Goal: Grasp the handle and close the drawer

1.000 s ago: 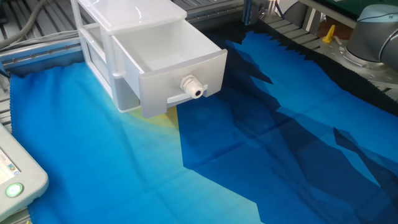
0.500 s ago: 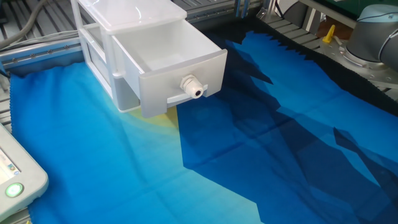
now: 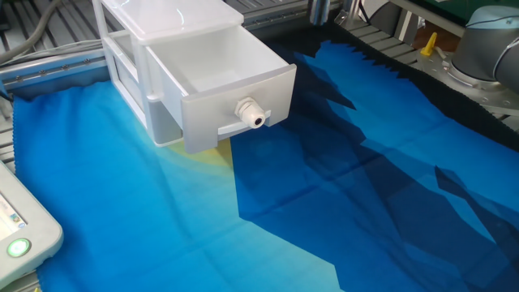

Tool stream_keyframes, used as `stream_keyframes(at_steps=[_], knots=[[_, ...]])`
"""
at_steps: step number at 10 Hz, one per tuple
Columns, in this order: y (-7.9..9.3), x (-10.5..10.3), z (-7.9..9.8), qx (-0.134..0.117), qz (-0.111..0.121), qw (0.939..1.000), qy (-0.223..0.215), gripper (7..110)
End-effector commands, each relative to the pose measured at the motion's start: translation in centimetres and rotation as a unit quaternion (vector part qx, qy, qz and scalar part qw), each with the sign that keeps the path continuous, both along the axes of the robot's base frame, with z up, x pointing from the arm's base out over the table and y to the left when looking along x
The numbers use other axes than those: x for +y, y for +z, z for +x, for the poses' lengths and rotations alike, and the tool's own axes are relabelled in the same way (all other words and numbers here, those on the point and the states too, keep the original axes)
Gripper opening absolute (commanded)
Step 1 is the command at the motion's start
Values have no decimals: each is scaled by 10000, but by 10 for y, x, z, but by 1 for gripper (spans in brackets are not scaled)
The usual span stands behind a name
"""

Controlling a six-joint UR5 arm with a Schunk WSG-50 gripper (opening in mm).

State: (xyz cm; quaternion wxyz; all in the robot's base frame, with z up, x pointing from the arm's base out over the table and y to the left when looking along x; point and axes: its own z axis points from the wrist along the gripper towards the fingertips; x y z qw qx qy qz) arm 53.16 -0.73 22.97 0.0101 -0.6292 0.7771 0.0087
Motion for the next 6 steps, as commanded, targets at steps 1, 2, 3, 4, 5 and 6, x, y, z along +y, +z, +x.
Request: stream_keyframes(at_steps=[1, 2, 3, 4, 5, 6], knots=[[-5, 9, 4, -78, 127, 9955, 940, 7], [-6, 6, 1, -12, 48, 9947, 1027, 7], [-6, 7, 1, -5, 72, 9952, 974, 7], [-7, -3, 7, -115, -131, 9954, 941, 7], [-8, -6, 0, 40, -207, 9971, 729, 7], [-9, -3, 6, -91, -198, 9982, 560, 7]])
